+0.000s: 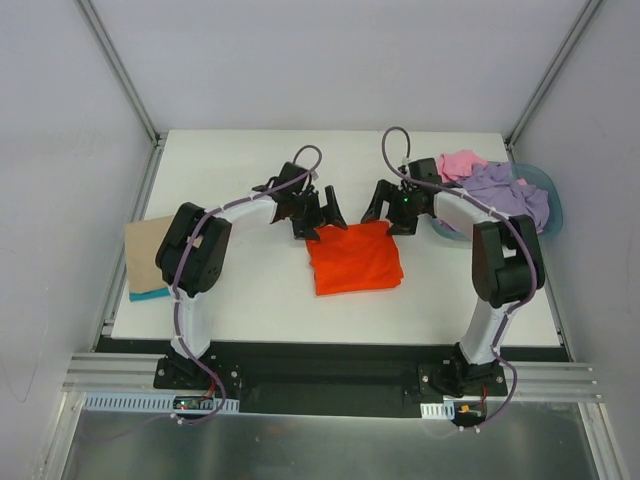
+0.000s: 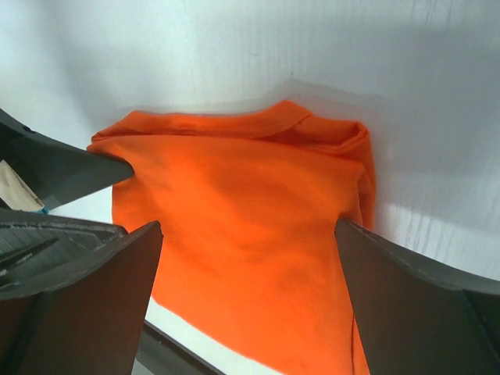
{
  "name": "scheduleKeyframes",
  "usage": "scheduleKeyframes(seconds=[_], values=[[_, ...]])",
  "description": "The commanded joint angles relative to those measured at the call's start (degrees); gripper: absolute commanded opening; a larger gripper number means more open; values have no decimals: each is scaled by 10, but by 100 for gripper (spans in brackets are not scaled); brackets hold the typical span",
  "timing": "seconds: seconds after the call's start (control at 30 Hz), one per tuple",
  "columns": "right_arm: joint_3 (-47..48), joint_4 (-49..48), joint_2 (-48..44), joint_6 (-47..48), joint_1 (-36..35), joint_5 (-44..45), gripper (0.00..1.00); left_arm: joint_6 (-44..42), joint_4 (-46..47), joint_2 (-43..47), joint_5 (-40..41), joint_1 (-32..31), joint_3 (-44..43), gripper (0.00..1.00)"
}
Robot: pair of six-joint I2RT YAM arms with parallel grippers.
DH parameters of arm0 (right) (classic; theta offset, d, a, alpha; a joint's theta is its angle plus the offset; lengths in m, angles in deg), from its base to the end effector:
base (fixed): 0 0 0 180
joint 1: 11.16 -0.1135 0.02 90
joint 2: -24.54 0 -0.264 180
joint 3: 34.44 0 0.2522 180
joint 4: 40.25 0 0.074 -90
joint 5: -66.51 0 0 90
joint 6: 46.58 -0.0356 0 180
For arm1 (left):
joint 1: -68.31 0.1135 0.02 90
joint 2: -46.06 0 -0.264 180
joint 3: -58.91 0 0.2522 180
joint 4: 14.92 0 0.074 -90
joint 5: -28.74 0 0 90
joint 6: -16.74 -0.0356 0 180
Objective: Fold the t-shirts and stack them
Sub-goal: Fold the tshirt
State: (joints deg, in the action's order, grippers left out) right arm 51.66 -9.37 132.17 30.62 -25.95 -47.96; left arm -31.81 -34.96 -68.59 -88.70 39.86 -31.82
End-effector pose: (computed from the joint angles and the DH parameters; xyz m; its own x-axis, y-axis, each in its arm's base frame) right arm 0.3825 0.1162 0.1882 -0.8527 -0.0166 -0.5221 -0.2951 0.8401 0.4552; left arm 0.3761 -0.2224 0.1779 -0.9304 -0.1641 -0.3278 0.1315 0.6853 -0.7163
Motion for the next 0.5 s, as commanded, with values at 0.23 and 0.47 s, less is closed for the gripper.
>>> scheduleKeyframes(seconds=[0.23,0.47], values=[[-79,82,-311,20,-32,183,97,-8,-81,272,155,-6,146,99],[-239,92,-513,-20,-31,335,97,21,-85,264,176,-42,200,99]])
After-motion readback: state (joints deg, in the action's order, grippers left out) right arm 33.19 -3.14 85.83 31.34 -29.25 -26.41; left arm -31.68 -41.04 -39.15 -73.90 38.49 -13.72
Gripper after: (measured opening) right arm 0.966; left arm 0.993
